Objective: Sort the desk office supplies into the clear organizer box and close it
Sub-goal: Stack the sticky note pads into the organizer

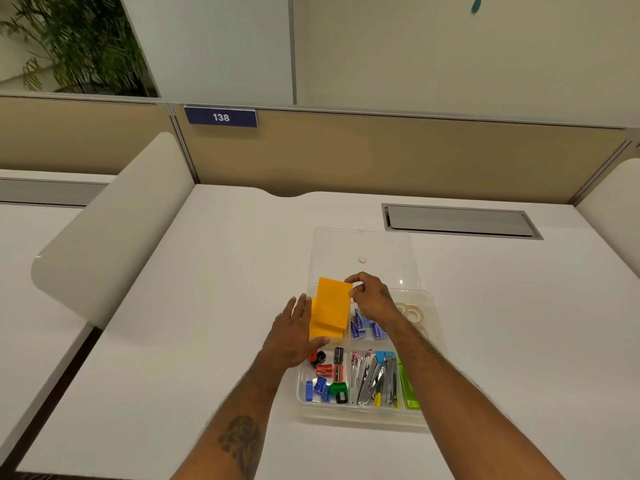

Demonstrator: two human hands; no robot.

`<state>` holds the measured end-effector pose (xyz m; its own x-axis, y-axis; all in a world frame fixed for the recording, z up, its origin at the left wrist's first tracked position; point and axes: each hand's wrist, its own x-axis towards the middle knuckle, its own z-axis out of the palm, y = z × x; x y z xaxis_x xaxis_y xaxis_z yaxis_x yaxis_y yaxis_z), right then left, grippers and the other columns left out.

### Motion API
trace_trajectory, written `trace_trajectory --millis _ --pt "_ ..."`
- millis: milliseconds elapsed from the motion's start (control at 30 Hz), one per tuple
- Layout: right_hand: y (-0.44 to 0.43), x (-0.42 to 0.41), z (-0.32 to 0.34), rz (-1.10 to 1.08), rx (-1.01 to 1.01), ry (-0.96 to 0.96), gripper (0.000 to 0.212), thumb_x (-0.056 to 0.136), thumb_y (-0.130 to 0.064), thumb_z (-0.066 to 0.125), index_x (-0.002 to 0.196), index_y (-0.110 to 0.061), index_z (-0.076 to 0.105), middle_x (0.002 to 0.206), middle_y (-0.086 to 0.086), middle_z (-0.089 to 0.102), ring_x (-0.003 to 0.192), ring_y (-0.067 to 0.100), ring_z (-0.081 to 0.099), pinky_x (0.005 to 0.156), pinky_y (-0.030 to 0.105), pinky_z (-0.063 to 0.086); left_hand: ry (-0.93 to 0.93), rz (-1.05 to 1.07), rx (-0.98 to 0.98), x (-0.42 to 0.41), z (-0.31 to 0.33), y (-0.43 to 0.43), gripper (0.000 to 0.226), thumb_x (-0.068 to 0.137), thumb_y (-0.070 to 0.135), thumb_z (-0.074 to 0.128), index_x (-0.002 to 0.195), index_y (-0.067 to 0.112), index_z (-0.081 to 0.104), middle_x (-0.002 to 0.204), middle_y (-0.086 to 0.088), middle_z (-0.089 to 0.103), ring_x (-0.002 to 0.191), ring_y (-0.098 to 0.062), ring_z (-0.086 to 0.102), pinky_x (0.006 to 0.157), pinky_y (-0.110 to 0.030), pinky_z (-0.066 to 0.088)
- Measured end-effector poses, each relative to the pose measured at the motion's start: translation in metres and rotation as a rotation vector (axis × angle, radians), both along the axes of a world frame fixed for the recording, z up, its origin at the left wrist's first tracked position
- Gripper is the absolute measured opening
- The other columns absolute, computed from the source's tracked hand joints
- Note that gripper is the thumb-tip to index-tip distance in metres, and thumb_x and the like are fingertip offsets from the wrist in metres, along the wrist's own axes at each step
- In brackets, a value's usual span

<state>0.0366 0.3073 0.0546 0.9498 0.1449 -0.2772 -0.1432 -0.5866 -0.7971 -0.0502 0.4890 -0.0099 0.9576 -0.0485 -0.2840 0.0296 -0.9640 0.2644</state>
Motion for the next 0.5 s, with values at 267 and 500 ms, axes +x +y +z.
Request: trace_trajectory --millis 267,500 --pt "0.005 -0.007 -0.015 0.131 -0.122 -0.047 0.022 0.092 -0.008 0.058 0.110 -0.019 0.065 0.108 0.010 0.064 0.077 0.013 0.053 0.068 0.026 0.045 0.007 -0.023 0.013 0.001 -0.001 0.005 0.108 0.083 0.076 0.042 0.153 0.015 -0.011 0.163 -0.003 -0.011 0.151 -0.024 -0.010 0.120 -0.048 0.010" --pt "-0.006 0.002 -0.011 -0.044 -0.184 -0.137 0.020 0.095 -0.016 0.053 0.112 -0.016 0.064 0.120 0.007 0.064 0.091 0.014 0.057 0.077 0.028 0.048 -0.038 0.004 -0.071 0.008 0.010 0.015 0.108 0.083 0.074 0.045 0.154 0.012 -0.009 0.164 -0.004 -0.009 0.150 -0.022 -0.011 0.121 -0.045 0.008"
